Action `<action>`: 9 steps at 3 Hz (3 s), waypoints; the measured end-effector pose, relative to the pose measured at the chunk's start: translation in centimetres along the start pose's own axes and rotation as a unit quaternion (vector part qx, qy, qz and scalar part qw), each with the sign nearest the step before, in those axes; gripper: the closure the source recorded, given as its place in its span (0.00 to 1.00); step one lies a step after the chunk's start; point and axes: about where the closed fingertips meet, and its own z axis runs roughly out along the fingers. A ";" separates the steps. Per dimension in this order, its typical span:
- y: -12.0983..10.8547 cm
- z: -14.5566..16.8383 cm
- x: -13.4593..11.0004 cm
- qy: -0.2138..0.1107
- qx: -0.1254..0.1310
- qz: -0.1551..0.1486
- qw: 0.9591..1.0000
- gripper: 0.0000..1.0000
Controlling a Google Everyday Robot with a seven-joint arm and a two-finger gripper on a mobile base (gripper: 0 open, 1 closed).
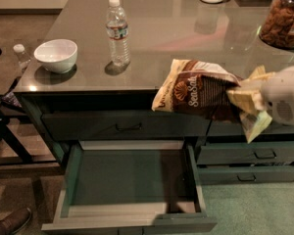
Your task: Pick brown chip bag from middle drawer and place on counter
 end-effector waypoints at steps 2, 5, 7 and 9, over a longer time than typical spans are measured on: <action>-2.0 2.2 -3.6 -0.020 -0.001 -0.015 1.000 1.00; -6.7 9.7 -8.4 -0.040 -0.002 0.028 0.999 1.00; -7.2 14.6 -9.8 -0.032 -0.026 0.034 0.999 1.00; -7.3 19.0 -11.1 -0.019 -0.039 0.033 0.999 1.00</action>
Offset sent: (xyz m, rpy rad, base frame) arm 0.0332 0.0046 0.0145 -0.0003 -0.0306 0.0174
